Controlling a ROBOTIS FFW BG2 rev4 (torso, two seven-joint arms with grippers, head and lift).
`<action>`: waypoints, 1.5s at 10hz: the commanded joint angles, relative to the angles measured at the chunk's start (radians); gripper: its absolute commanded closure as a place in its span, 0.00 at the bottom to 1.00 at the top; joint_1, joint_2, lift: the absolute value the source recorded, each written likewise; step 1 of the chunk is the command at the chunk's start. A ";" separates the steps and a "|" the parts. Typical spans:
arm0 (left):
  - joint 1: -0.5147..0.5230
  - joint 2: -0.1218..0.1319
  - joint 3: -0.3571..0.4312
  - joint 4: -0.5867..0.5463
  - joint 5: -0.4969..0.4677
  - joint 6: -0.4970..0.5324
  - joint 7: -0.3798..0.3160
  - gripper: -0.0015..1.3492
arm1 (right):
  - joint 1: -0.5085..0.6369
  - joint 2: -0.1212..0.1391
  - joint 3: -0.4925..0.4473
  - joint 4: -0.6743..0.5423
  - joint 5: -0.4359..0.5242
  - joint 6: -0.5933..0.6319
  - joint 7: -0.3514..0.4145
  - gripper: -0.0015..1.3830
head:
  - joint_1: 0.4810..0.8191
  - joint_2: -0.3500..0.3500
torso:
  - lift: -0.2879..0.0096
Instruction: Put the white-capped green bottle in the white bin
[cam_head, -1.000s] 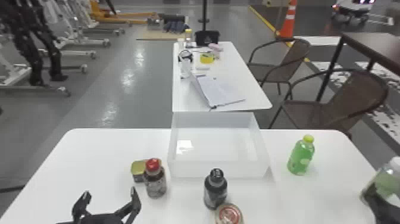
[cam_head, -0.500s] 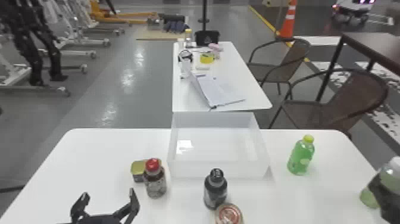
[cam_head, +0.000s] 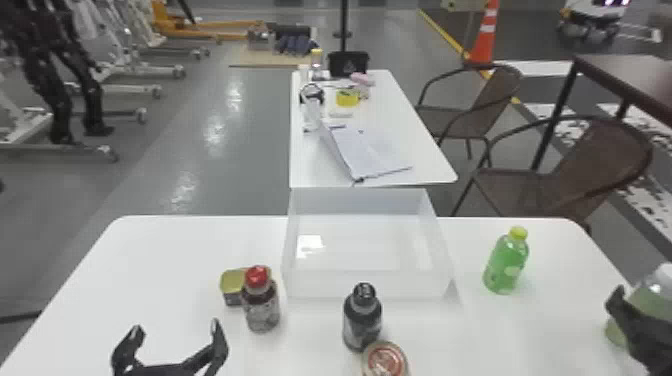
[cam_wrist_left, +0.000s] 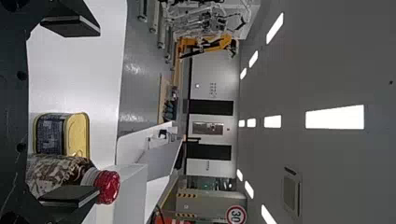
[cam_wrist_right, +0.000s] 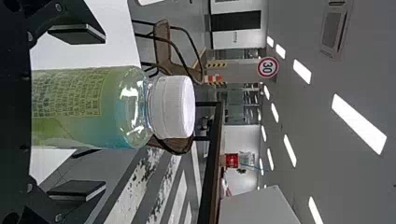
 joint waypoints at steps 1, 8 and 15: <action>0.001 -0.003 0.001 0.003 0.004 -0.004 -0.001 0.09 | -0.007 -0.005 0.000 0.018 -0.007 -0.026 -0.001 0.14 | 0.20 0.50 | 0.63; -0.002 -0.003 0.005 0.011 0.003 -0.004 -0.010 0.09 | -0.016 -0.016 0.000 0.031 -0.004 -0.037 -0.001 0.70 | 0.20 0.50 | 0.63; -0.025 -0.003 -0.002 0.026 0.004 -0.004 -0.013 0.09 | 0.212 0.035 0.002 -0.537 -0.024 0.232 0.001 0.70 | 0.20 0.50 | 0.63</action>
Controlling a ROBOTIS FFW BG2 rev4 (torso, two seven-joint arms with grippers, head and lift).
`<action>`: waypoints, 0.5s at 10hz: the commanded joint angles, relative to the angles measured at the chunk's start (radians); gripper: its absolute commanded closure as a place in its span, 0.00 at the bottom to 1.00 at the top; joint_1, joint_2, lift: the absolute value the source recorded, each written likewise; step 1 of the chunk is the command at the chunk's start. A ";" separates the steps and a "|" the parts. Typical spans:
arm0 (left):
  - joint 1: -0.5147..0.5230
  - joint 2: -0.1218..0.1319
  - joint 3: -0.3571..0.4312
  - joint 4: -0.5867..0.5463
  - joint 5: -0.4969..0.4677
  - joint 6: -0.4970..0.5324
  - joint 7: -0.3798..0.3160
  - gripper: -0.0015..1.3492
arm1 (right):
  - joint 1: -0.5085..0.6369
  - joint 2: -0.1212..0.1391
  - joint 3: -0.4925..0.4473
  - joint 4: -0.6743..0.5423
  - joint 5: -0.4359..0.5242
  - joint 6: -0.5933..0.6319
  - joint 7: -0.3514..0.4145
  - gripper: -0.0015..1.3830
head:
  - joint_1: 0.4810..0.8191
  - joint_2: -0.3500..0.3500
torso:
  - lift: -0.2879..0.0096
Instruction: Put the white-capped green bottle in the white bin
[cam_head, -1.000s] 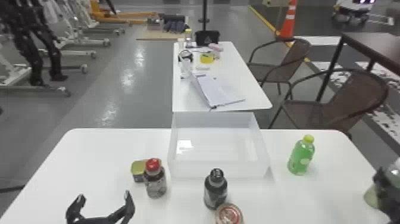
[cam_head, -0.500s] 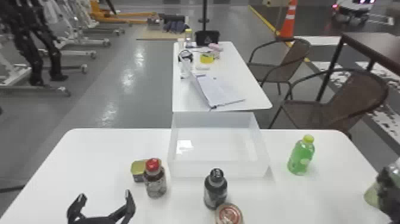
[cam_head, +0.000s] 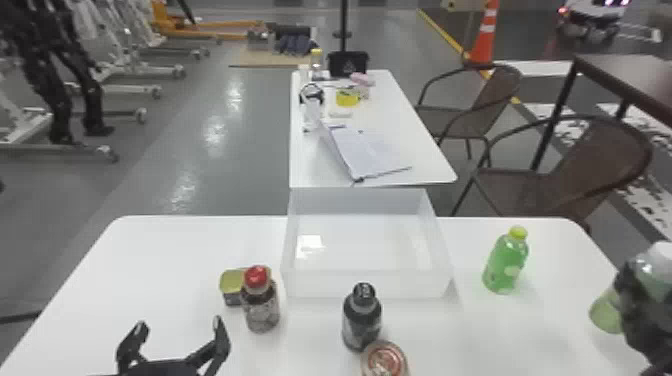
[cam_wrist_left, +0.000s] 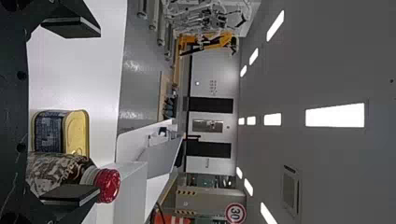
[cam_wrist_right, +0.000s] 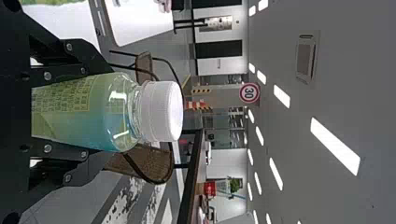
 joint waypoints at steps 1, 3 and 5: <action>-0.007 -0.003 -0.005 0.004 0.005 0.003 0.000 0.09 | -0.003 0.033 0.001 -0.126 -0.014 0.108 0.019 0.70 | 0.20 0.50 | 0.63; -0.018 -0.003 -0.012 0.018 0.006 -0.003 0.000 0.09 | -0.061 0.066 0.015 -0.152 -0.074 0.151 0.131 0.70 | 0.20 0.50 | 0.63; -0.026 -0.003 -0.018 0.029 0.010 -0.009 0.000 0.09 | -0.138 0.064 0.081 -0.114 -0.117 0.134 0.211 0.70 | 0.20 0.50 | 0.63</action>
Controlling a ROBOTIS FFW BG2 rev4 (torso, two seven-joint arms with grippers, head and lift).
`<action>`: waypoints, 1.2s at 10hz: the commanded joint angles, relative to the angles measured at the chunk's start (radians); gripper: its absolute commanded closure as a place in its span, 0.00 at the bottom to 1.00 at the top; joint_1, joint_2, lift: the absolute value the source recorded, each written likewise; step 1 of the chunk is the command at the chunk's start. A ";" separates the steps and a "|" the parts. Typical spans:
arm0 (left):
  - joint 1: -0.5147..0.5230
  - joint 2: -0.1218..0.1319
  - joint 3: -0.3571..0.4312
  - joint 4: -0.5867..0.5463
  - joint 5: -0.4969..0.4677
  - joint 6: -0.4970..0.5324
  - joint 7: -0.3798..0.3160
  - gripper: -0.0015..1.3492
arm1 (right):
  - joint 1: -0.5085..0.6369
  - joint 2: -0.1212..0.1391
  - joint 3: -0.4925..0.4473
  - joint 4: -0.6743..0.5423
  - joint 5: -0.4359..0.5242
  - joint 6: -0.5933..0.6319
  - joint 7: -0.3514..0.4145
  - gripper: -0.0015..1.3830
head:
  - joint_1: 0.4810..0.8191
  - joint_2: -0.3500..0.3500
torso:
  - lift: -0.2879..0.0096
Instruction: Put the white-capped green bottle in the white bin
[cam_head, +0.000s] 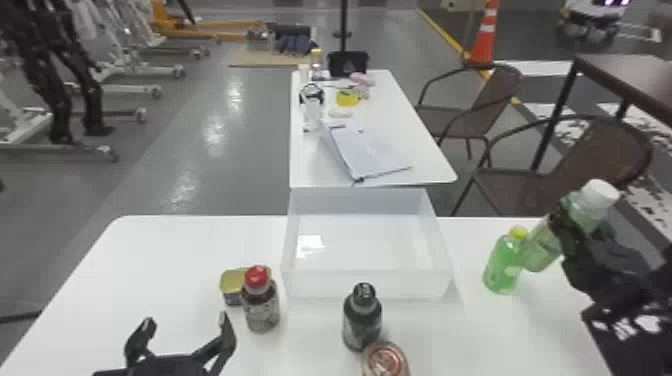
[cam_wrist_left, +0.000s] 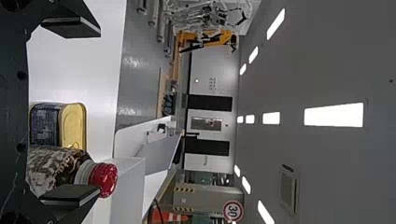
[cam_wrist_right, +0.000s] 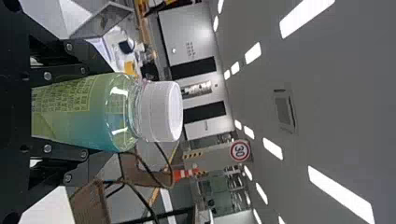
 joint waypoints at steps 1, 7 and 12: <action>-0.003 -0.003 -0.004 0.007 0.002 -0.001 0.000 0.09 | -0.076 -0.001 0.048 0.059 -0.027 -0.011 0.052 0.70 | 0.20 0.50 | 0.63; -0.015 -0.003 -0.018 0.033 0.018 -0.007 0.002 0.09 | -0.307 -0.012 0.255 0.412 -0.097 -0.095 0.238 0.70 | 0.20 0.50 | 0.63; -0.018 -0.003 -0.021 0.041 0.026 -0.009 0.003 0.09 | -0.388 -0.031 0.361 0.581 -0.029 -0.079 0.316 0.70 | 0.20 0.50 | 0.63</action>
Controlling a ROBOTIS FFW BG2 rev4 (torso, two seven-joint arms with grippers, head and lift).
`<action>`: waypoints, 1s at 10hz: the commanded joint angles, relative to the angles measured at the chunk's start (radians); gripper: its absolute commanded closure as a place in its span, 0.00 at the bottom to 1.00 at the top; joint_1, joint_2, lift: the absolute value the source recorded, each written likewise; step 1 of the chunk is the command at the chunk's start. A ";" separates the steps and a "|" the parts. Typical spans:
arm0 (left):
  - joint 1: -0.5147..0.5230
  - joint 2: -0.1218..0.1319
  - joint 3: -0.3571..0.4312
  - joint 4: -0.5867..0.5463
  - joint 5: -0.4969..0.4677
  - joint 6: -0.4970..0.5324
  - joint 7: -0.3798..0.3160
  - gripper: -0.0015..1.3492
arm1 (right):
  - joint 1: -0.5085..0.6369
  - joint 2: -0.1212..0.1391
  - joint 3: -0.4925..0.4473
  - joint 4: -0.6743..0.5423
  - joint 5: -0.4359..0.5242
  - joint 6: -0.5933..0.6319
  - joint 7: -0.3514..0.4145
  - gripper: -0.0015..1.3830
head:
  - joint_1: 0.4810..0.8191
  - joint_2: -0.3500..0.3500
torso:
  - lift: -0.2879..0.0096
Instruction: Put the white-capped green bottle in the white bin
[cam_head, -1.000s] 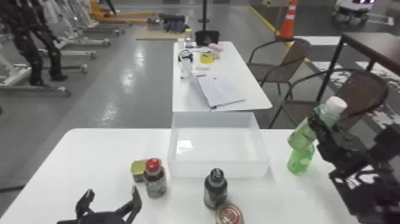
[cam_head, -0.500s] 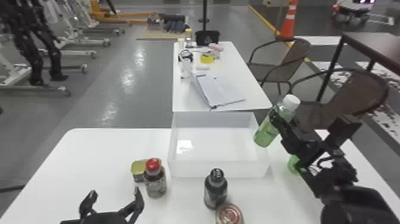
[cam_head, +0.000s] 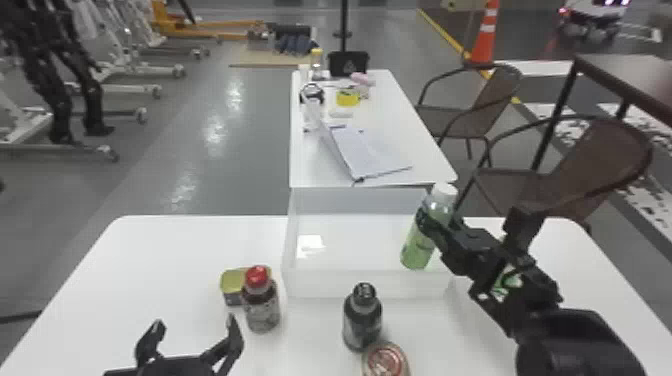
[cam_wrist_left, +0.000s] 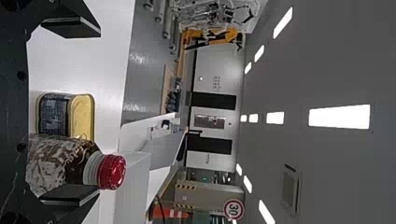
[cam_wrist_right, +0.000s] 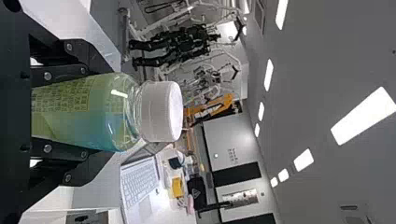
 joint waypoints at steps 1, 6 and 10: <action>-0.001 -0.003 -0.001 0.003 0.004 0.000 0.000 0.09 | -0.031 -0.004 0.018 0.049 0.051 -0.011 0.018 0.70 | 0.20 0.50 | 0.63; -0.004 -0.003 -0.011 0.007 0.007 -0.008 0.009 0.09 | -0.121 -0.016 0.045 0.150 0.072 -0.038 0.061 0.70 | 0.20 0.50 | 0.63; -0.005 -0.003 -0.012 0.009 0.006 -0.014 0.009 0.09 | -0.121 -0.015 0.047 0.165 0.072 -0.049 0.059 0.31 | 0.20 0.50 | 0.63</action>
